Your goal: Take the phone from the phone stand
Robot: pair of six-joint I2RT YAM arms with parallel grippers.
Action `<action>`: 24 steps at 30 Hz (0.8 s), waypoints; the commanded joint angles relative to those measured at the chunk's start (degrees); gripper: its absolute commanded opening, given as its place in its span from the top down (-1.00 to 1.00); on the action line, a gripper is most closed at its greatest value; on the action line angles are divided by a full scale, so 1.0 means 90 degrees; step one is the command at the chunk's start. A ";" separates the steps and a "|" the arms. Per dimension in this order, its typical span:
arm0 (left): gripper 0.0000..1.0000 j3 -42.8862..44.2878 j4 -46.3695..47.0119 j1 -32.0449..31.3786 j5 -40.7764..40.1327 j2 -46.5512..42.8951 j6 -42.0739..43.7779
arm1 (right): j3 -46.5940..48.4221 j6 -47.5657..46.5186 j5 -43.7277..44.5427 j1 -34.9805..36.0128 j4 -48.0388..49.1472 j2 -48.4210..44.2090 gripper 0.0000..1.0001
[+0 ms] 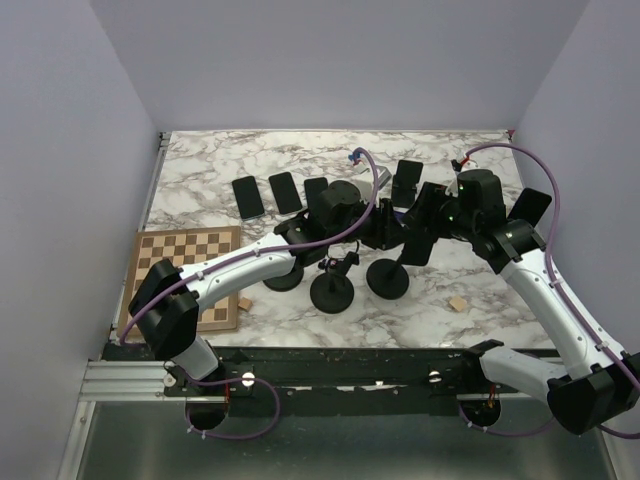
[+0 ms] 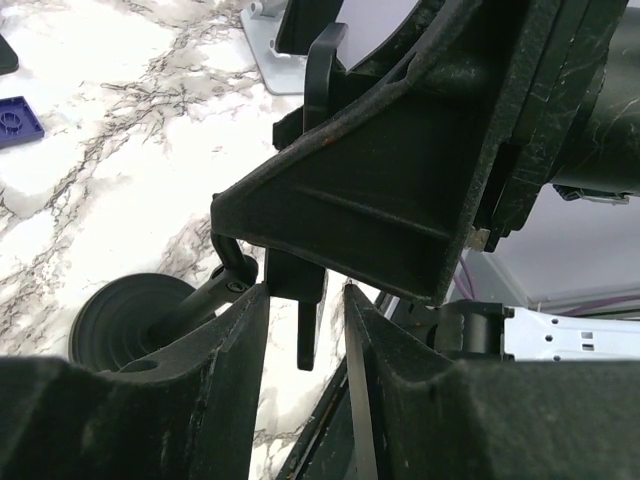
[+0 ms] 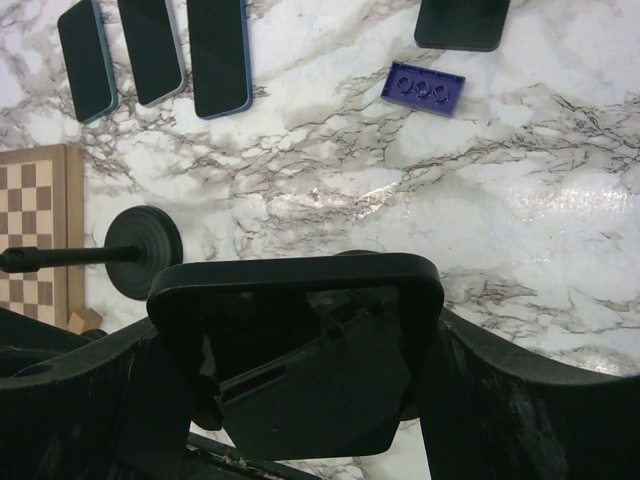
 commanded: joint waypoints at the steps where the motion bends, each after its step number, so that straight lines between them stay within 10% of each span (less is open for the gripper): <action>1: 0.08 -0.0011 0.0299 0.0004 -0.0291 0.0059 -0.0141 | 0.0126 0.0240 -0.0512 0.0099 0.0622 -0.0082 0.99; 24: -0.12 -0.0321 0.0537 0.0083 -0.0322 -0.0110 -0.0170 | 0.0248 0.0173 -0.0490 0.0099 0.0568 0.0084 0.99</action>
